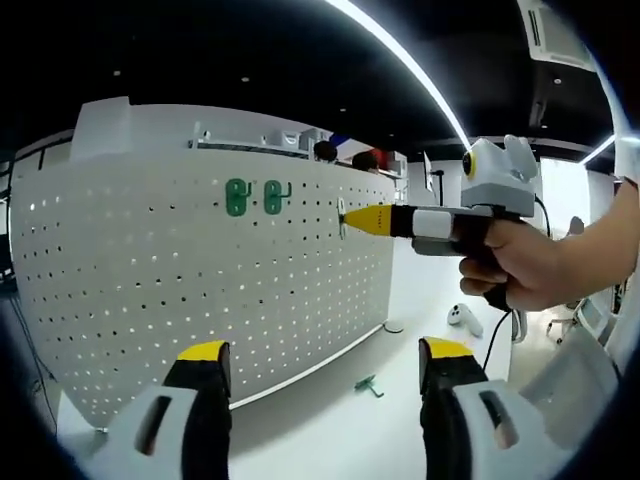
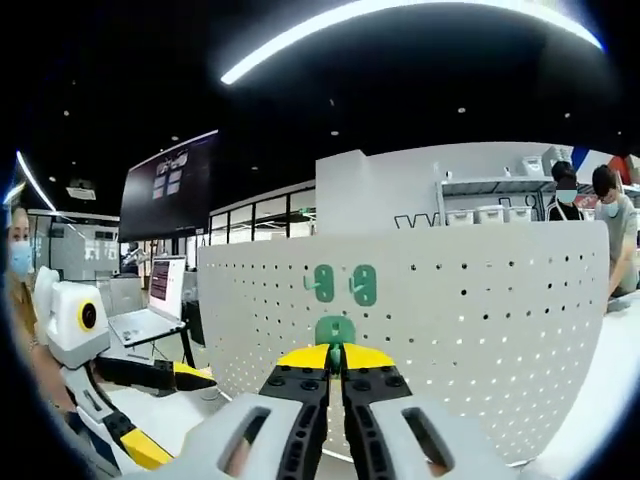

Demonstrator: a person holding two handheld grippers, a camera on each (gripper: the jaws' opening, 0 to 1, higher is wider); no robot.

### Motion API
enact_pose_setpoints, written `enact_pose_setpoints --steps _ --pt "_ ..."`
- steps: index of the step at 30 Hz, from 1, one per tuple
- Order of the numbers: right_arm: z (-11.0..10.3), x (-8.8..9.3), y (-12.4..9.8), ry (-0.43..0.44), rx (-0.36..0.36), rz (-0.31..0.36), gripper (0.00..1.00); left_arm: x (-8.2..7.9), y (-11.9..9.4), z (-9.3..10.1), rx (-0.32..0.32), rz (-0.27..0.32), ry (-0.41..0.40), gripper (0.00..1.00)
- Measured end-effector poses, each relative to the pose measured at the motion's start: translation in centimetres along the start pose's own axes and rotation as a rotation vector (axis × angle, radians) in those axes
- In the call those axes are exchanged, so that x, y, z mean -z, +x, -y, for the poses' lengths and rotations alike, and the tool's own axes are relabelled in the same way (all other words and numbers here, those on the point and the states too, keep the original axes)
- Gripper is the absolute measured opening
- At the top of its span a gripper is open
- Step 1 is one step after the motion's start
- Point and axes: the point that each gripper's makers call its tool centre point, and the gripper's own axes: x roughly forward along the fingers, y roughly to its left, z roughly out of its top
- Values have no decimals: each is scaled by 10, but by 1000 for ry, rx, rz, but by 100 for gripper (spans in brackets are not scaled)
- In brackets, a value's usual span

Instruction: Insert the hook assembly into the mounting plate slot until the hook locks in place.

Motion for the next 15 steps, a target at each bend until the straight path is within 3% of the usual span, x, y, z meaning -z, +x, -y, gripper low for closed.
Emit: enact_pose_setpoints --steps 15 --pt "28 -16 18 -36 56 26 1 4 -10 -5 -22 3 -10 79"
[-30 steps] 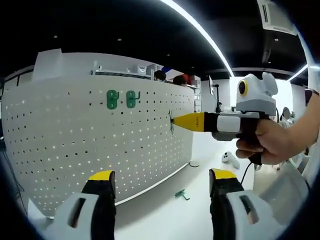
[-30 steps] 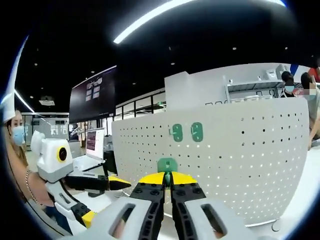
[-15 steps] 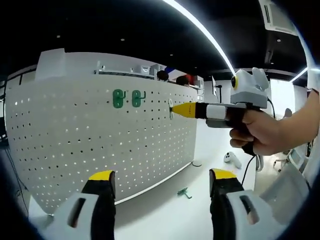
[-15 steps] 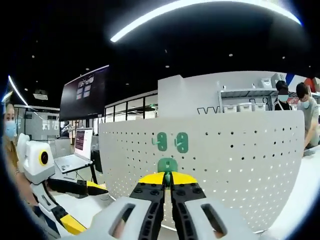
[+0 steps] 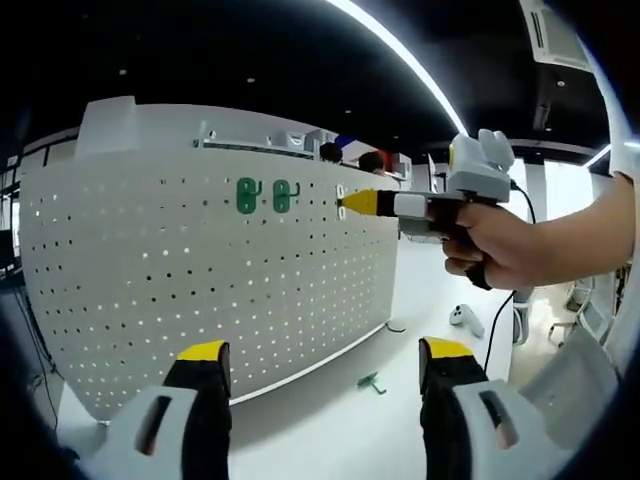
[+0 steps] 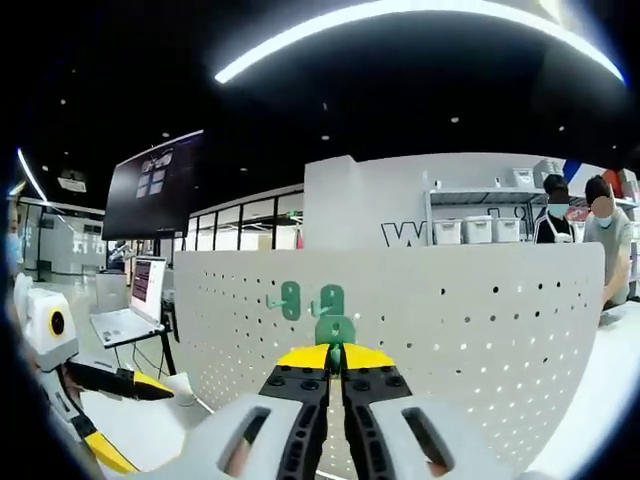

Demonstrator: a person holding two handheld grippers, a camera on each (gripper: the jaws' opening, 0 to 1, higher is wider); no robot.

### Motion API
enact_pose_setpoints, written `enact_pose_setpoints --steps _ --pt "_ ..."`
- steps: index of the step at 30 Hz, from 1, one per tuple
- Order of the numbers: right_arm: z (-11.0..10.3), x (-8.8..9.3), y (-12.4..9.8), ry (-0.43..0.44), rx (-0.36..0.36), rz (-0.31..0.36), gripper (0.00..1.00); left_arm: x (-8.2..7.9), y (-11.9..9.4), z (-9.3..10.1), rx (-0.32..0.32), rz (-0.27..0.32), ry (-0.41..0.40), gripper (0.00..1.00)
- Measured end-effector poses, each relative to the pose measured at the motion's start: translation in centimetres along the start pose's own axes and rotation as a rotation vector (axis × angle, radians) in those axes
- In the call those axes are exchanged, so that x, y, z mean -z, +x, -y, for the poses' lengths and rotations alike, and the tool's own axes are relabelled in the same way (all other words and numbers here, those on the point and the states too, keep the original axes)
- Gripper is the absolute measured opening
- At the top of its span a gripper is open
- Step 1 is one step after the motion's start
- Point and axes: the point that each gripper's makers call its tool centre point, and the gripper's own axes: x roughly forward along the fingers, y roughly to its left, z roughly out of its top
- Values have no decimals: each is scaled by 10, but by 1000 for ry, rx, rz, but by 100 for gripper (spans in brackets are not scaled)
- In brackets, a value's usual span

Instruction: Insert the hook assembly into the mounting plate slot until the hook locks in place.

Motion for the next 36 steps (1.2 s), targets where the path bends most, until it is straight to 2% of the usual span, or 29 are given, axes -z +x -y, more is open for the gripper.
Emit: enact_pose_setpoints --steps 26,36 --pt "27 -13 33 -69 56 44 1 8 -16 -10 -24 -11 -6 77" --pt "36 -11 41 -53 76 54 1 10 -22 -13 -46 -15 -14 76"
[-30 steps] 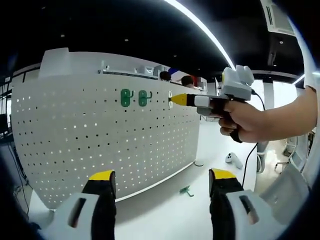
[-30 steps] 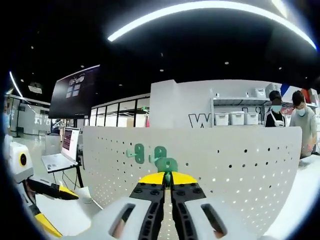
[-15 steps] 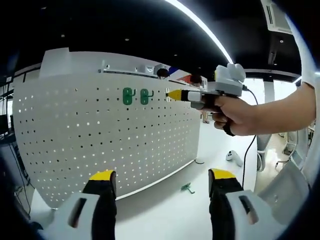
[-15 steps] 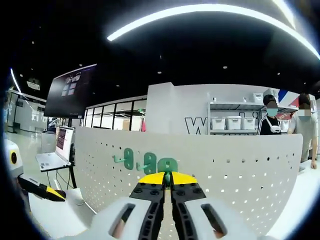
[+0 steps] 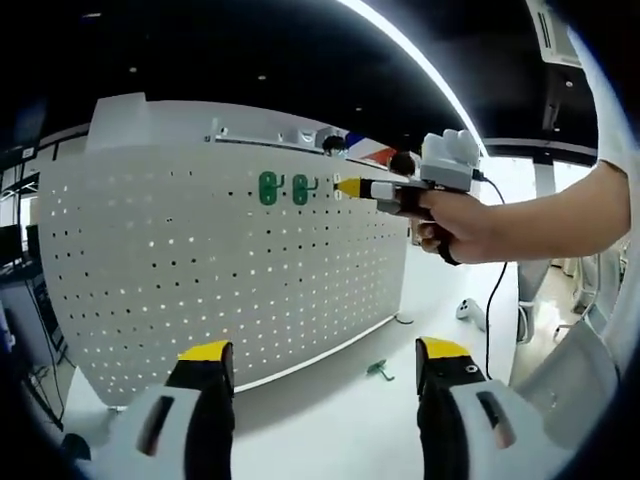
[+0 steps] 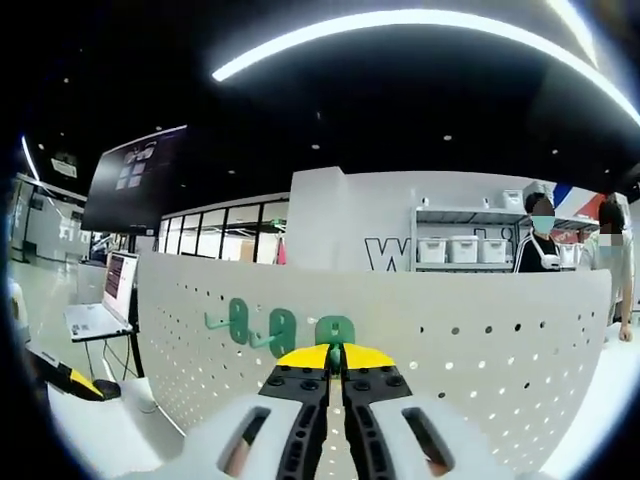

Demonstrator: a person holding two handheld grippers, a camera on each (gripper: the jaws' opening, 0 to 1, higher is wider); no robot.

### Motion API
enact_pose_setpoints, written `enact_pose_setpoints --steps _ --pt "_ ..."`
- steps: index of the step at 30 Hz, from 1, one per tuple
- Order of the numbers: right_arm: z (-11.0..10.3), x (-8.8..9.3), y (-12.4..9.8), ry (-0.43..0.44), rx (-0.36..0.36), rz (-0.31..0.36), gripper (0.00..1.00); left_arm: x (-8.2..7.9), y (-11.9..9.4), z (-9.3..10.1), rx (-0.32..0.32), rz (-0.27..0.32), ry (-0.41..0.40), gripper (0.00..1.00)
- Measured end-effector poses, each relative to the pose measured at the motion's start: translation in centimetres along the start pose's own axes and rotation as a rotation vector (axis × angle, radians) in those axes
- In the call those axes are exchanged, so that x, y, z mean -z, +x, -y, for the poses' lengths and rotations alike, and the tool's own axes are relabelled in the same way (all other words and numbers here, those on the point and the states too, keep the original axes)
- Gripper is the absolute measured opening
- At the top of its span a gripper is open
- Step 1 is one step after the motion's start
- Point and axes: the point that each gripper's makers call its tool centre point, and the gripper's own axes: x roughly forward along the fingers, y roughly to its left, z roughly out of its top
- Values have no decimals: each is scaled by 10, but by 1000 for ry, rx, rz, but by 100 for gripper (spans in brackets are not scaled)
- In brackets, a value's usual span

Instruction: Insert the hook assembly into the mounting plate slot until the hook locks in place.

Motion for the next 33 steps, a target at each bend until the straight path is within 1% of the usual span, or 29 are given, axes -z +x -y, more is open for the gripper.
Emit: enact_pose_setpoints --steps 2,4,9,12,15,17,18,19,20,21,23,24,26,32,33 --pt "1 0 2 -3 1 5 1 -1 -1 -1 -4 3 -3 76" --pt "3 -1 3 20 7 9 1 0 -1 -2 -7 0 -4 76" --pt "4 -1 7 12 10 13 1 1 -3 -4 -14 -3 -4 76" --pt "5 0 8 21 9 18 1 3 -3 -5 -17 -9 -5 75" --pt "4 1 11 28 12 15 1 3 -4 -6 -20 -11 -9 75" --pt "6 3 12 17 21 7 1 3 -4 -7 -20 -11 -8 75" --pt "7 3 13 58 22 17 1 4 -4 -7 -20 -13 -7 75" --pt "7 5 13 54 22 7 1 4 -4 -8 -20 -14 -6 75" --pt "6 4 13 16 20 8 1 3 -4 -8 -22 -13 -4 75" --pt "5 5 13 29 20 9 1 3 -5 -9 -22 -13 -4 74" --pt "6 5 14 58 27 9 1 3 -5 -9 -23 -14 -4 74" --pt "5 4 14 34 33 8 1 2 -5 -10 -24 -14 -4 74" --pt "4 5 15 58 38 10 1 2 -5 -10 -23 -14 -6 74" --pt "3 5 16 4 97 2 1 5 -8 -11 -23 -20 -9 74" --pt "3 5 17 12 117 4 1 5 -8 -11 -22 -22 -7 74"
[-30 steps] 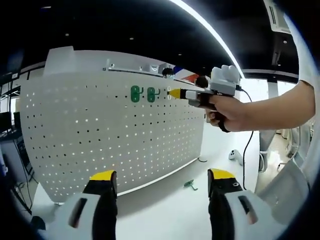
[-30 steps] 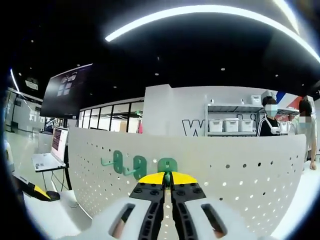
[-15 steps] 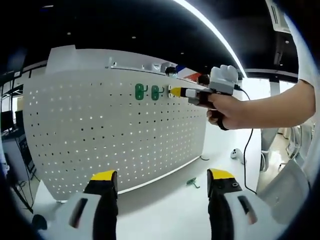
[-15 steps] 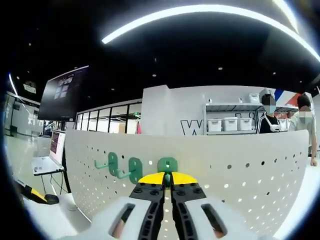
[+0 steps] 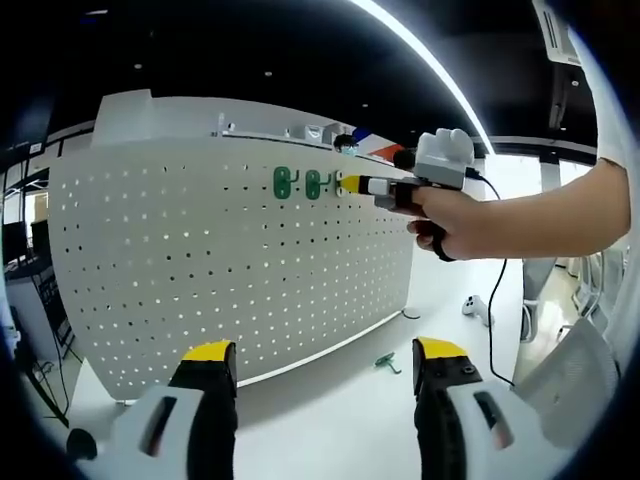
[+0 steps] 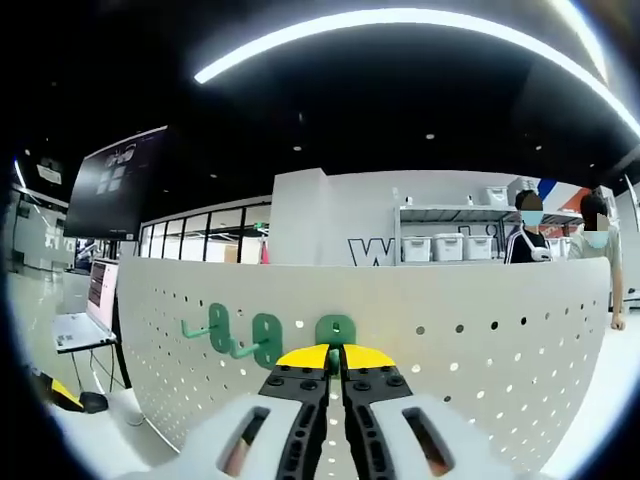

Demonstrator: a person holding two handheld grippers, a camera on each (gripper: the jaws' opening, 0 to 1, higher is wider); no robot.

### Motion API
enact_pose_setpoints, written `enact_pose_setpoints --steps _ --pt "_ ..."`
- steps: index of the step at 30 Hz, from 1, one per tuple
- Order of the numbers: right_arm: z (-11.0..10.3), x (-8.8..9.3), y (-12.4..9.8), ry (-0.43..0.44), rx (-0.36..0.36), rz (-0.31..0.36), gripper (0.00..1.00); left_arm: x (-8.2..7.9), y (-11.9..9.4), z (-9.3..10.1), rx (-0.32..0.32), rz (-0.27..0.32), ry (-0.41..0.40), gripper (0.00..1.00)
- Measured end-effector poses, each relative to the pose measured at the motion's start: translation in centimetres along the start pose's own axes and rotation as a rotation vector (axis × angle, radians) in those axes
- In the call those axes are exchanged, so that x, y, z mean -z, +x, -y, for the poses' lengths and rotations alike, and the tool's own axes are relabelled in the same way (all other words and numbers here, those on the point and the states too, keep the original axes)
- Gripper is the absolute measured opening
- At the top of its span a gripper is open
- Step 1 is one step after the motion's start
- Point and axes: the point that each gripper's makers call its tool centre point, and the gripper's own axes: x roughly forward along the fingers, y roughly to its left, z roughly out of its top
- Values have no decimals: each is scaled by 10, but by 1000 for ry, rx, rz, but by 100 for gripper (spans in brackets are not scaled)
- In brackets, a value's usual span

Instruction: Insert the hook assembly into the mounting plate slot until the hook locks in place.

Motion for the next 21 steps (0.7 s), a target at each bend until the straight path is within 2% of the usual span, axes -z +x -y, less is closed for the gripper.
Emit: enact_pose_setpoints --steps 5,12,21 --pt "1 2 0 -4 53 12 1 1 -3 -1 -1 -1 -4 73" --pt "1 4 1 -5 126 -9 1 3 -6 -4 1 0 -13 72" --pt "2 4 0 -7 123 -12 2 4 -5 -1 4 3 -15 71"
